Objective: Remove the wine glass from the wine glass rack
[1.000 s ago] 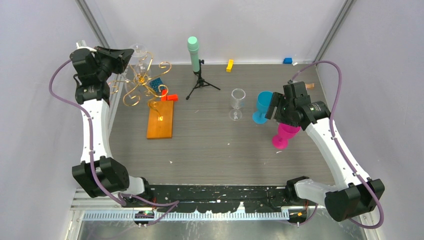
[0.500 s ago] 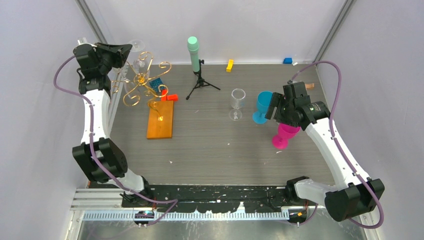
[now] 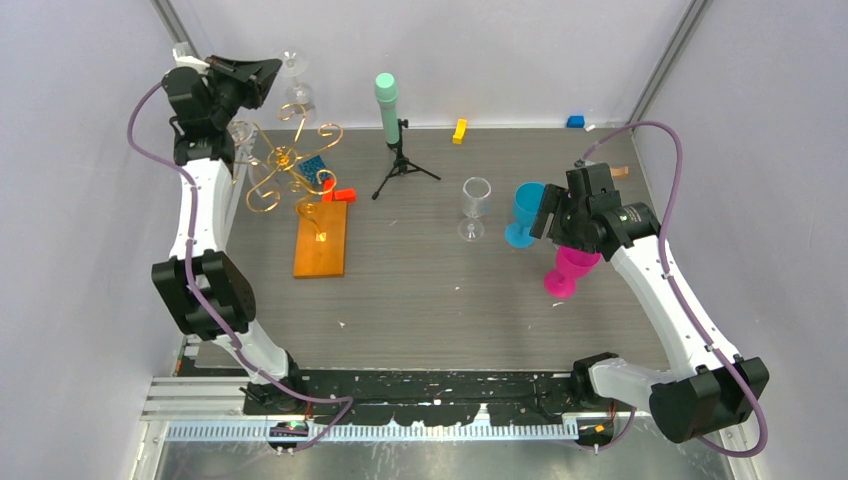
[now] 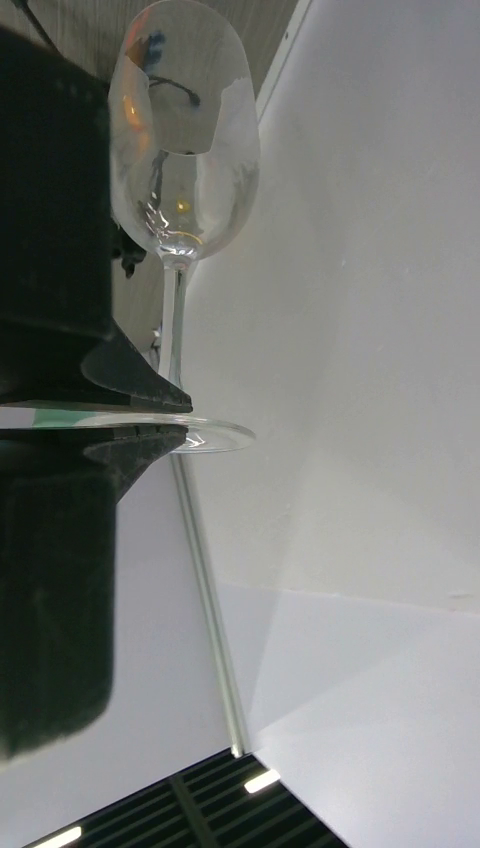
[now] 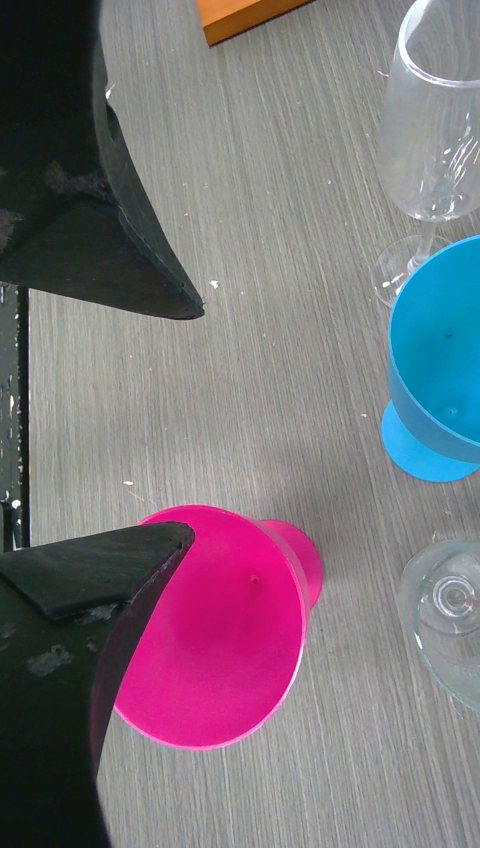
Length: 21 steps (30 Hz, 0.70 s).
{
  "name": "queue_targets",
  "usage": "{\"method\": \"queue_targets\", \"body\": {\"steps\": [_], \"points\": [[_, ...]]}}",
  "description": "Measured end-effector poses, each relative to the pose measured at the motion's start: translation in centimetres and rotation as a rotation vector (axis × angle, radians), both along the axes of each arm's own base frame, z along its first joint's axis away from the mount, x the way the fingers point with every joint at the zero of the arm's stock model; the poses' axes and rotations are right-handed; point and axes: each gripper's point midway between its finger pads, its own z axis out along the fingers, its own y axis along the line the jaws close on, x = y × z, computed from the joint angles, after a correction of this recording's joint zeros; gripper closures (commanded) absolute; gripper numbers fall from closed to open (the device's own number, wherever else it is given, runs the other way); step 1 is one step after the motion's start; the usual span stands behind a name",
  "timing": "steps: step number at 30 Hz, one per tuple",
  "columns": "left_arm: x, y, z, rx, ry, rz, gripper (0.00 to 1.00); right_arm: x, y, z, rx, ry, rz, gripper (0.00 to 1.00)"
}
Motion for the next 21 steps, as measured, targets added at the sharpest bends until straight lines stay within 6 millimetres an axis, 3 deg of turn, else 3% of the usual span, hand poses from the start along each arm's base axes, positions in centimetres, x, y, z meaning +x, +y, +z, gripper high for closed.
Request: {"method": "queue_targets", "body": {"steps": [5, 10, 18, 21], "points": [[-1.1, -4.0, 2.4, 0.018, -0.083, -0.108, 1.00, 0.0, 0.1, 0.0, 0.002, 0.000, 0.002, 0.21], [-2.9, -6.8, 3.4, 0.028, -0.113, -0.173, 1.00, -0.1, 0.4, 0.2, 0.019, -0.003, 0.014, 0.23], [-10.1, -9.6, 7.0, 0.067, -0.220, -0.263, 1.00, -1.2, 2.5, 2.5, 0.133, -0.066, 0.109, 0.28], [-12.9, -10.5, 7.4, 0.062, -0.239, -0.299, 1.00, -1.6, 3.4, 3.9, 0.185, -0.116, 0.150, 0.28]]}}
